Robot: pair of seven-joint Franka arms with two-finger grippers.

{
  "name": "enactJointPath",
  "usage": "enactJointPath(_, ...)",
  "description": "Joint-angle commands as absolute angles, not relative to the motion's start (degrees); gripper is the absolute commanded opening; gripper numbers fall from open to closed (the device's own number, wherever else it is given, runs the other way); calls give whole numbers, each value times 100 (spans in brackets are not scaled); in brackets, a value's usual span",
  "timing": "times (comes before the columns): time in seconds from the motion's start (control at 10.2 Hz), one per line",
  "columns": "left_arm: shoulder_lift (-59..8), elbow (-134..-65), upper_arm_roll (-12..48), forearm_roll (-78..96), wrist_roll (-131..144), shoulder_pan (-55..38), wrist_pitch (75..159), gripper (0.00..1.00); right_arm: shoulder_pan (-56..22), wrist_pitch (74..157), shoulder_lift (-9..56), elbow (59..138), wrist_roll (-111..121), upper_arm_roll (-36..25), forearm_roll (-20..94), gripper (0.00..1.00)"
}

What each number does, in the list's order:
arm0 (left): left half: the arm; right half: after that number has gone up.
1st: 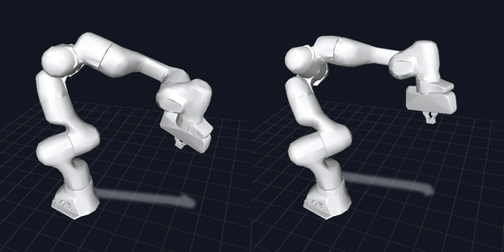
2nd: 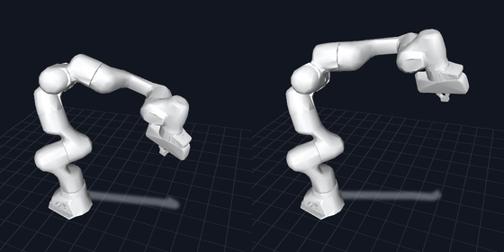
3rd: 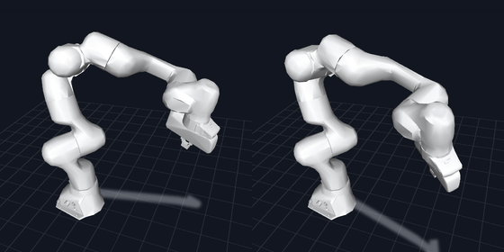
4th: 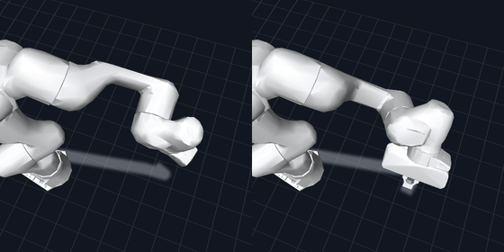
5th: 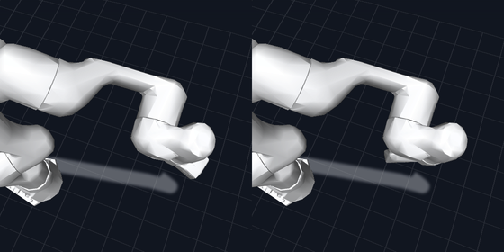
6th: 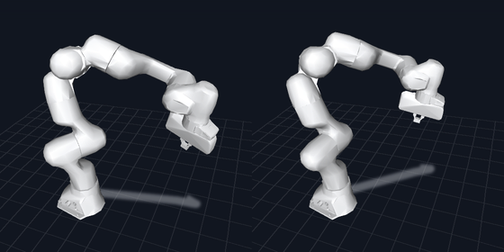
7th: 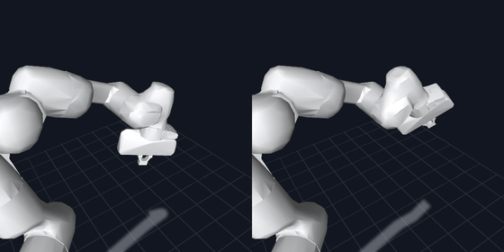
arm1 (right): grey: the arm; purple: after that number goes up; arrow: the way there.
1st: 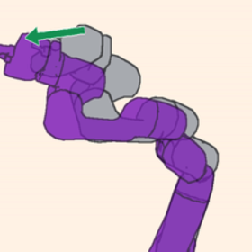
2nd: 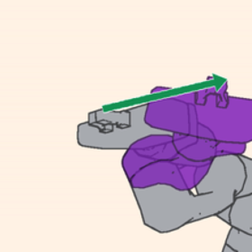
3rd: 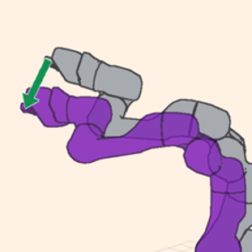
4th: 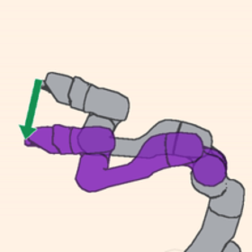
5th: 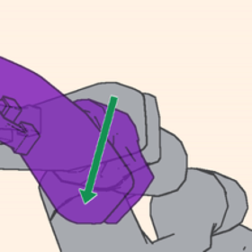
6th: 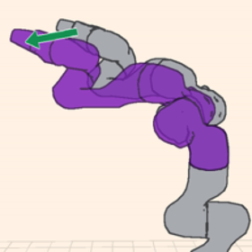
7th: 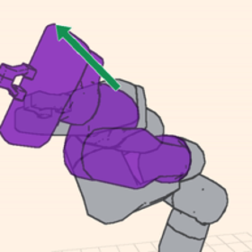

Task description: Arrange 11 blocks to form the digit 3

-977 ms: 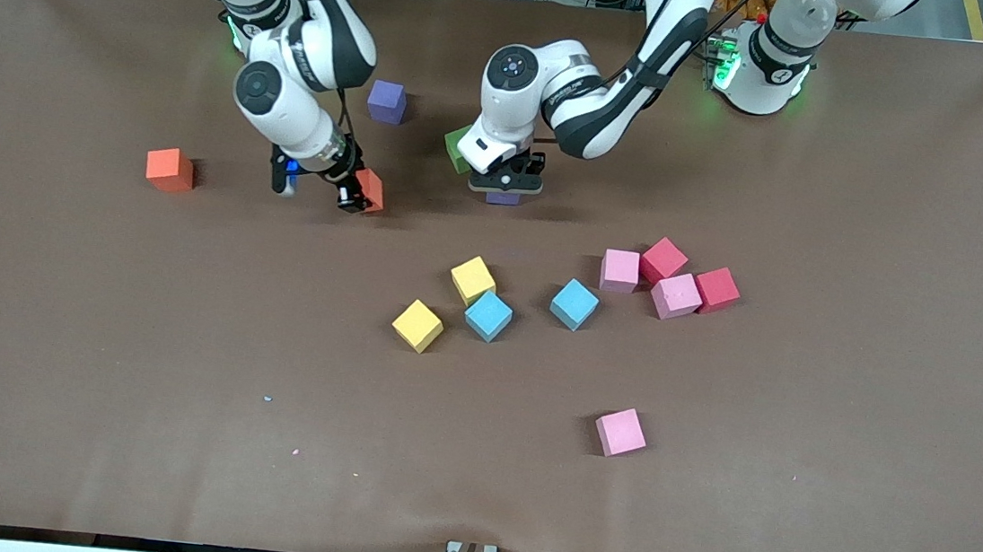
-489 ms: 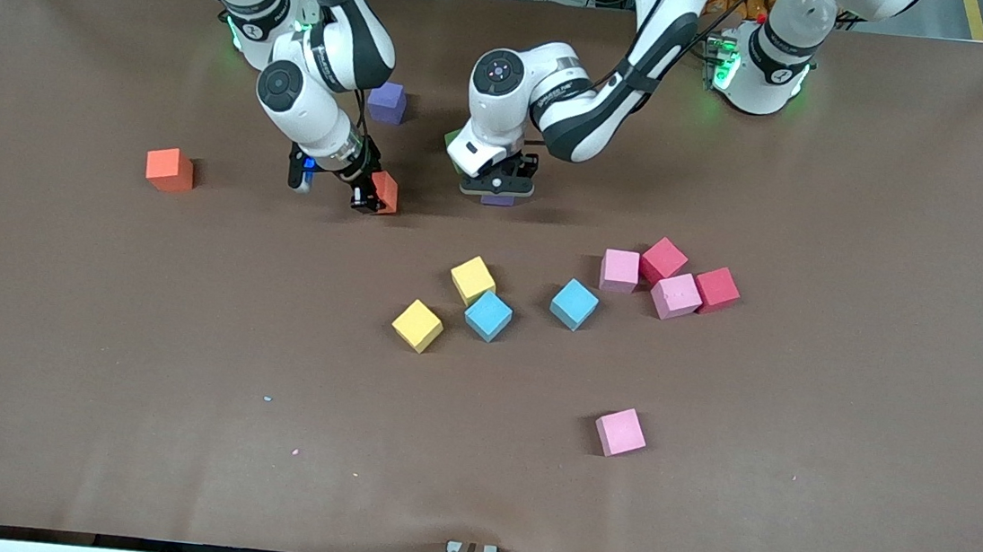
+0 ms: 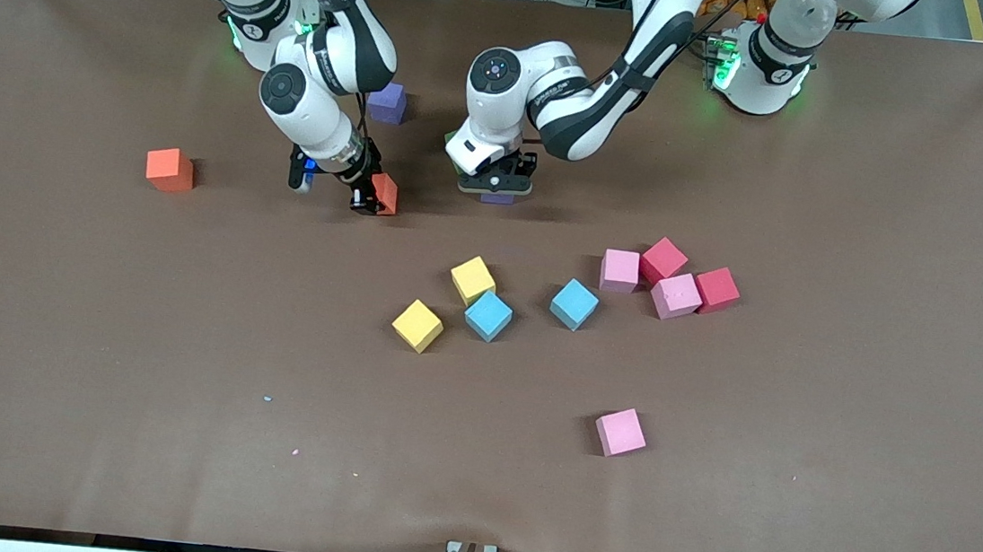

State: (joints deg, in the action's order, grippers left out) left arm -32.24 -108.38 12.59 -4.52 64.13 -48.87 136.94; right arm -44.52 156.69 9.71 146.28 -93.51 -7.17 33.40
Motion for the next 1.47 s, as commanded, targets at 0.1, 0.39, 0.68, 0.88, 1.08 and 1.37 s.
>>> enactJointPath(0.1,-3463,-10626,1160,-545,6416,-4992,13623,52,-4535,15750,967,14660,-9387,-738,3507,0)
enactJointPath(0.39,-3463,-10600,1160,-554,6416,-5010,13623,100,-4535,15741,967,14660,-9404,-738,3507,0)
enactJointPath(0.68,-3245,-10608,1151,-536,6442,-4984,13458,100,-4535,15741,958,14660,-9413,-729,3507,0)
enactJointPath(0.88,-2902,-10600,1134,-527,6442,-4957,13045,100,-4579,15741,958,14643,-9588,-729,3507,0)
enactJointPath(1.08,-2577,-10617,1134,-527,6451,-4800,12649,100,-4684,15741,949,14625,-9693,-729,3516,0)
enactJointPath(1.37,-2119,-10626,1151,-510,6355,-4204,12209,100,-5026,15785,958,14485,-10193,-729,3516,0)
